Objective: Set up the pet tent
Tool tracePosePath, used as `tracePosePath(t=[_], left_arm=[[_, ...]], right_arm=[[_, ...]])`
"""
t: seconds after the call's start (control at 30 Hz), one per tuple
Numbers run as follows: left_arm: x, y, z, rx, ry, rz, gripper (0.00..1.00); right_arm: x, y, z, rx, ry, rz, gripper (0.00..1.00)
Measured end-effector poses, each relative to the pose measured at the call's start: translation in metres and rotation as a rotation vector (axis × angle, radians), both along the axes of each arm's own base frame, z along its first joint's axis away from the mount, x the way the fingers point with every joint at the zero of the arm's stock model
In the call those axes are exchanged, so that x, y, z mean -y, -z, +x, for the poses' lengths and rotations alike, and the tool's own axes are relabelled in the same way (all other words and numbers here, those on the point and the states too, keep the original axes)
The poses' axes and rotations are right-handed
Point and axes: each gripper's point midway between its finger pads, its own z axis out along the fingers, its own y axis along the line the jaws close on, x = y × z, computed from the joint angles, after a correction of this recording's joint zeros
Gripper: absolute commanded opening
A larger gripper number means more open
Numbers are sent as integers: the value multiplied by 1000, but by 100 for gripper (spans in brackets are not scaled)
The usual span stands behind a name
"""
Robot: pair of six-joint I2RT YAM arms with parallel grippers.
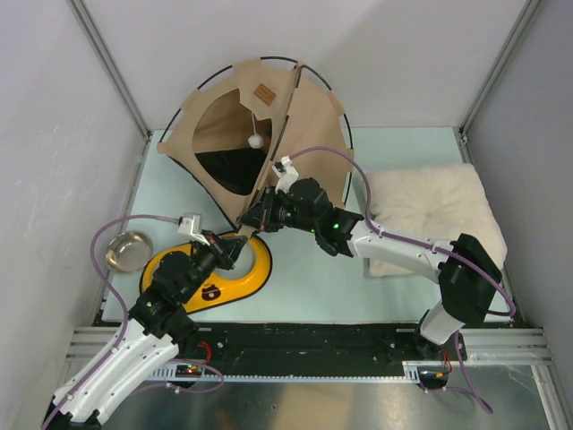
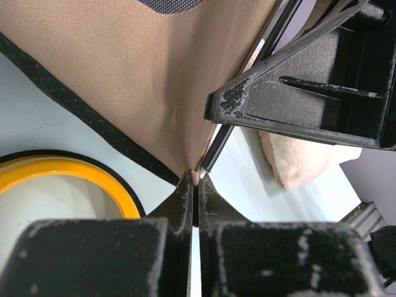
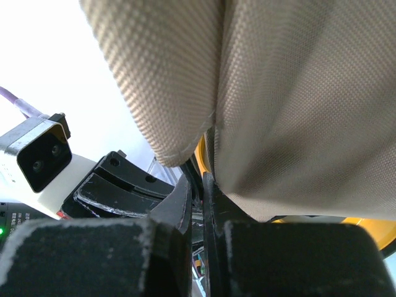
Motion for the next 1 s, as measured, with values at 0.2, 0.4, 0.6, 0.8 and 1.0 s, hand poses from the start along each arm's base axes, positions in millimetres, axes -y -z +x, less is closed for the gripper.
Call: tracePosePath(t=[0.2,0.4,0.6,0.8,1.0], left_arm=[[1,2,2,-7,1,4,0],[2,3,2,-11,4,6,0],[2,3,2,-11,4,6,0],[3,3,2,-12,4,6,0],[3,4,3,-15,5,7,0]], right_arm=[[1,0,1,-1,-1,1,0],[1,0,2,3,-2,-1,0],[1,0,2,3,-1,-1,0],[1,0,2,2,0,-1,0],[2,1,3,3,8,-5,0]])
